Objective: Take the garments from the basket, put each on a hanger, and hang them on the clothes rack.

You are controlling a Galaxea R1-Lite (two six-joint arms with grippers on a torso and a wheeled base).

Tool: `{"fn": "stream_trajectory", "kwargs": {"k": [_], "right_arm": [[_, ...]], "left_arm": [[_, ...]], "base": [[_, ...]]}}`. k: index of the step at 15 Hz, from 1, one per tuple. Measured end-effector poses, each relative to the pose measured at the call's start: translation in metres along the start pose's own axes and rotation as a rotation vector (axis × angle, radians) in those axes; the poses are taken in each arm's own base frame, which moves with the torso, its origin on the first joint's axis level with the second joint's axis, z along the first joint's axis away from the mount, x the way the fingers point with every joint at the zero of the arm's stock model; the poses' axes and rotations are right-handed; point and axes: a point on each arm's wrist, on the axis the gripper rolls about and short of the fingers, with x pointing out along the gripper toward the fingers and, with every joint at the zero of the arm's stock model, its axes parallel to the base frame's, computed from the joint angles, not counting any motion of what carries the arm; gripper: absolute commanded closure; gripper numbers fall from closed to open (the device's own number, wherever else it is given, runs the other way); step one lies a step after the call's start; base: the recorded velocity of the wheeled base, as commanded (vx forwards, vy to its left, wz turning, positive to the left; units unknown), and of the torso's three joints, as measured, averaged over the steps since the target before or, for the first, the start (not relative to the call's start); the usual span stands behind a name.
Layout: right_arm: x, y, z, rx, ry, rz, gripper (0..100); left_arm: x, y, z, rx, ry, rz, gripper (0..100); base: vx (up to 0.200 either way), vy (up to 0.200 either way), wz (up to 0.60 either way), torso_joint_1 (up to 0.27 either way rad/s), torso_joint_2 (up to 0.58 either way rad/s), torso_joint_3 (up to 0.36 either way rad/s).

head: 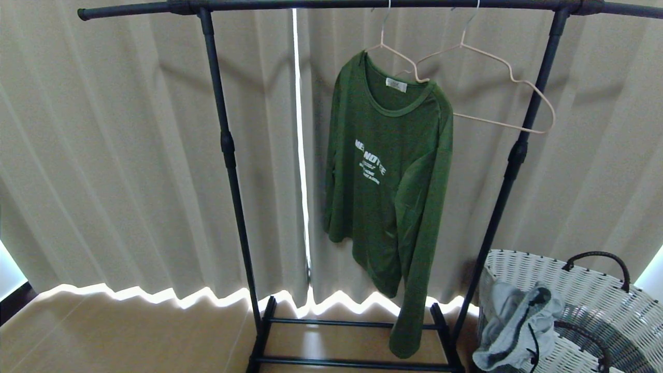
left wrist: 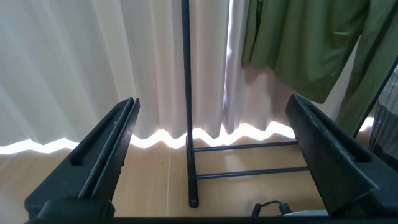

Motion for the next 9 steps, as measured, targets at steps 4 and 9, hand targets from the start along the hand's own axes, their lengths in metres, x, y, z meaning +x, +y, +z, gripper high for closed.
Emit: {"fn": "stream_trajectory", "kwargs": {"k": [4, 9], "right_arm": [[0.0000, 0.0000, 0.0003, -0.003, -0.003, -0.001, 0], [0.0000, -0.0001, 0.0000, 0.000, 0.000, -0.001, 0]], "left_arm": [[0.0000, 0.0000, -0.0001, 0.001, 0.001, -0.001, 0], [0.0000, 0.0000, 0.0000, 0.001, 0.000, 0.001, 0]], "base": [[0.000, -0.200, 0.00, 0.000, 0.00, 0.006], [0.000, -0.160, 0.00, 0.002, 0.00, 0.003]]}}
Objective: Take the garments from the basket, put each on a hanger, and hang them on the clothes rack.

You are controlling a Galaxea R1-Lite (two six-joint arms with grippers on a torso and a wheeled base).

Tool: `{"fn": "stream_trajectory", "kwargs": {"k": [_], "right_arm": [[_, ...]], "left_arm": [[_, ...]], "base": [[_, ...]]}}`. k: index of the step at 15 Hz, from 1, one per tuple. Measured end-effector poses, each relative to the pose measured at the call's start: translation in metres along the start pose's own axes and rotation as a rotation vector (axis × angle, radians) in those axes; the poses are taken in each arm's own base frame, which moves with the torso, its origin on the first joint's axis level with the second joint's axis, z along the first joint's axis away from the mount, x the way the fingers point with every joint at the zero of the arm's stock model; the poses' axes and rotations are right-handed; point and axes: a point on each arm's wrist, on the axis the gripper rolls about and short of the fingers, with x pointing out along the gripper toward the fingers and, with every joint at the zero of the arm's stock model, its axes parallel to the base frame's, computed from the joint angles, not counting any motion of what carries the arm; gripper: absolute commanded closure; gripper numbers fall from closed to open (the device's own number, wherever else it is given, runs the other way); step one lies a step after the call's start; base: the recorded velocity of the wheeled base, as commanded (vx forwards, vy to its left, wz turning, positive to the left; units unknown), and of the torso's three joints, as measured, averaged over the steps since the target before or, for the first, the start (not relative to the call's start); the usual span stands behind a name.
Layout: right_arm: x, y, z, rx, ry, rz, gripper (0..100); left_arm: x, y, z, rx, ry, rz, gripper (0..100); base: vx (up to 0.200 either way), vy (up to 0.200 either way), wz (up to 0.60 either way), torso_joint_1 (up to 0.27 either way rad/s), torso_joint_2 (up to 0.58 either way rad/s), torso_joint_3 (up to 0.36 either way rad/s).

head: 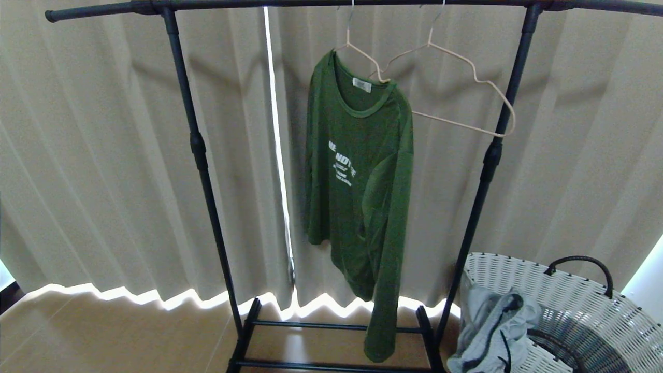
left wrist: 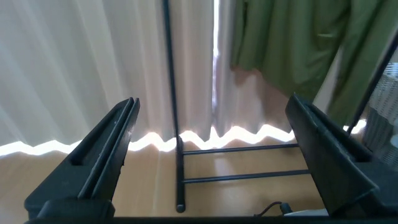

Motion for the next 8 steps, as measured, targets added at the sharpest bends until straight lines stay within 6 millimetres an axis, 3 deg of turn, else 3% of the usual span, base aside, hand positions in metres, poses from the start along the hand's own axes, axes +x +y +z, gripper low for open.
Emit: {"fn": "stream_trajectory", "kwargs": {"k": [8], "right_arm": [[0.0000, 0.0000, 0.0001, -0.003, -0.001, 0.002, 0]], "left_arm": [[0.0000, 0.0000, 0.0000, -0.002, 0.000, -0.002, 0]], "base": [[0.000, 0.000, 0.00, 0.000, 0.00, 0.000]]}}
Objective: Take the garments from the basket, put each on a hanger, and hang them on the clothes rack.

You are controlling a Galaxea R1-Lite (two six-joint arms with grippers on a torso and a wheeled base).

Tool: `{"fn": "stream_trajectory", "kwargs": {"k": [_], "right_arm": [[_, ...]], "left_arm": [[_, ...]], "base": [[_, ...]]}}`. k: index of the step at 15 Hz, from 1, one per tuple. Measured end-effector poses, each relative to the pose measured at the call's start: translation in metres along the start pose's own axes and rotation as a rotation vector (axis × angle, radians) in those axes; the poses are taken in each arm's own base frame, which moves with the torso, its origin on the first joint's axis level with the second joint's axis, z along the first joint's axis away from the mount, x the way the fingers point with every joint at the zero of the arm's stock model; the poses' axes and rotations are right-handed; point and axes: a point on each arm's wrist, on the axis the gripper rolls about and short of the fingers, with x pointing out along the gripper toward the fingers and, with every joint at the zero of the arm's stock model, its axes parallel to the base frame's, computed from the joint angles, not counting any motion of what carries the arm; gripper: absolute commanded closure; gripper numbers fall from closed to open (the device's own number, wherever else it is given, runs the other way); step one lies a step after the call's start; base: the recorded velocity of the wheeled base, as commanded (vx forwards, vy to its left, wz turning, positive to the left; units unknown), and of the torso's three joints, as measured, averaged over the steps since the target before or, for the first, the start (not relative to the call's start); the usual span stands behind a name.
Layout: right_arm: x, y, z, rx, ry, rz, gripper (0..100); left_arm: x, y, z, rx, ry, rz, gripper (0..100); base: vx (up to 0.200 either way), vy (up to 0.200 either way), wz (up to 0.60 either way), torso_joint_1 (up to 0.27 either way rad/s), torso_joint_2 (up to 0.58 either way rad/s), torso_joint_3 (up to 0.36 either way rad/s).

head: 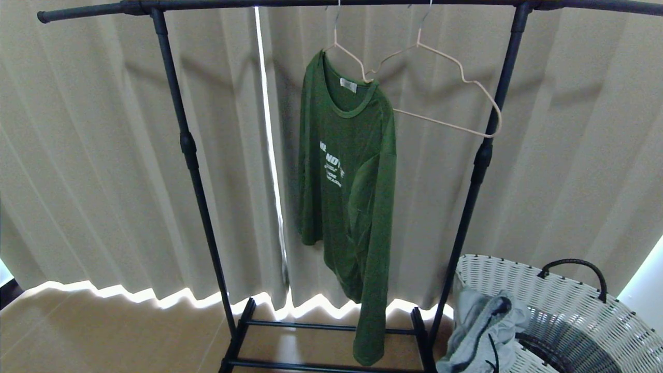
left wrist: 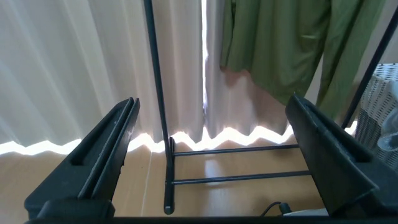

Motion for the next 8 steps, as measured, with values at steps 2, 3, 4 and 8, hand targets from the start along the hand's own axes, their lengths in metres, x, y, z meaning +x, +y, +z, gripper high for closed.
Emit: {"fn": "stream_trajectory", "kwargs": {"k": [2, 3, 4, 8], "right_arm": [[0.0000, -0.0001, -0.0001, 0.001, 0.001, 0.000, 0], [0.0000, 0.0000, -0.0001, 0.001, 0.001, -0.001, 0], [0.0000, 0.0000, -0.0001, 0.000, 0.001, -0.003, 0], [0.0000, -0.0001, -0.0001, 0.003, 0.001, -0.006, 0]], "left_arm": [[0.0000, 0.0000, 0.0000, 0.000, 0.000, 0.001, 0], [0.0000, 0.0000, 0.0000, -0.001, 0.000, 0.000, 0], [0.0000, 0.0000, 0.0000, -0.002, 0.000, 0.002, 0], [0.0000, 0.0000, 0.0000, 0.002, 0.000, 0.002, 0]], "base": [[0.100, 0.000, 0.00, 0.001, 0.00, 0.001], [0.200, 0.000, 0.00, 0.002, 0.00, -0.002], [0.200, 0.000, 0.00, -0.007, 0.00, -0.002], [0.150, 0.000, 0.00, -0.001, 0.00, 0.003]]}}
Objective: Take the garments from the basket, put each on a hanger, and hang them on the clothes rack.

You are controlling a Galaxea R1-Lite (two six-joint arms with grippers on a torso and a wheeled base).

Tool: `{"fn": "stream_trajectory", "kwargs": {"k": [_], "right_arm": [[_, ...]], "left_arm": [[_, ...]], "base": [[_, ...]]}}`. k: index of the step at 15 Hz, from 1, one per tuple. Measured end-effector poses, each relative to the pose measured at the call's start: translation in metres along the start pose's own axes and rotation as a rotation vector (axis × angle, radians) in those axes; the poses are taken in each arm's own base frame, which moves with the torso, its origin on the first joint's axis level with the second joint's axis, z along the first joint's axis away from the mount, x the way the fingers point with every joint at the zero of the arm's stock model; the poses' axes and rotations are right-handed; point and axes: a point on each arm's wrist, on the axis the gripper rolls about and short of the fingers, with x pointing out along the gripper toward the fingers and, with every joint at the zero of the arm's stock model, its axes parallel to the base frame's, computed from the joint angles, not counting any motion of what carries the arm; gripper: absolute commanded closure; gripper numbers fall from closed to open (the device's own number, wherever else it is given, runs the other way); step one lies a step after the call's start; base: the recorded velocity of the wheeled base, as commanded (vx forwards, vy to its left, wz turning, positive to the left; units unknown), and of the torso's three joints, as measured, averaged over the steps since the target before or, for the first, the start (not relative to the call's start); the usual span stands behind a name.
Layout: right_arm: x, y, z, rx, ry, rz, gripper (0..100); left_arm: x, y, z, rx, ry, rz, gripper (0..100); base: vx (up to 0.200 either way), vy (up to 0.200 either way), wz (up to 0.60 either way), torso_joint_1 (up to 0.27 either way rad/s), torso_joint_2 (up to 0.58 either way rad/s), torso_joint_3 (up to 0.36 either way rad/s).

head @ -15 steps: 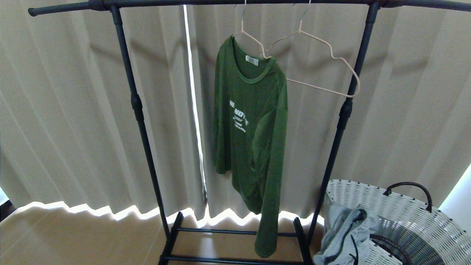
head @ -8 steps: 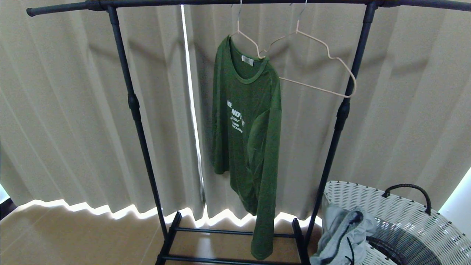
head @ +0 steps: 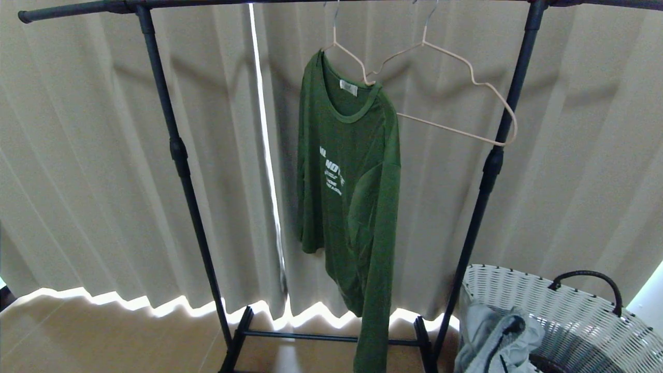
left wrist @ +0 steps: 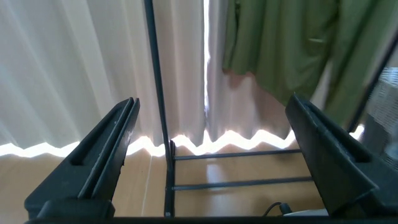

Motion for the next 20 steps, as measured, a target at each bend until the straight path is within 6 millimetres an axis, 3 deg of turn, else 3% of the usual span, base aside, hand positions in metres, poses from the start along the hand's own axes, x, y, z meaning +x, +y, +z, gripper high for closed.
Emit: {"fn": "stream_trajectory", "kwargs": {"k": [6, 10, 12, 16, 20], "right_arm": [[0.000, 0.000, -0.001, -0.012, 0.016, -0.015, 0], [-0.007, -0.001, 0.021, -0.103, 0.191, 0.031, 0], [0.001, -0.003, 0.033, -0.146, 0.292, 0.071, 0], [0.058, -0.001, 0.051, -0.225, 0.565, 0.149, 0], [0.130, 0.003, 0.038, -0.269, 0.764, 0.165, 0]], "left_arm": [[0.000, 0.000, 0.000, -0.002, 0.000, 0.000, 0], [0.000, 0.000, 0.000, -0.002, 0.001, 0.002, 0], [0.000, 0.000, 0.000, -0.002, 0.001, 0.006, 0], [0.000, 0.000, 0.000, -0.003, 0.001, 0.007, 0], [0.000, 0.000, 0.000, -0.008, 0.001, 0.012, 0]], "base": [[0.000, 0.000, 0.00, 0.000, 0.00, 0.000], [0.000, 0.000, 0.00, 0.000, 0.00, 0.000], [0.000, 0.000, 0.00, 0.000, 0.00, 0.000], [0.000, 0.000, 0.00, 0.000, 0.00, 0.000], [0.000, 0.000, 0.00, 0.000, 0.00, 0.000]]}}
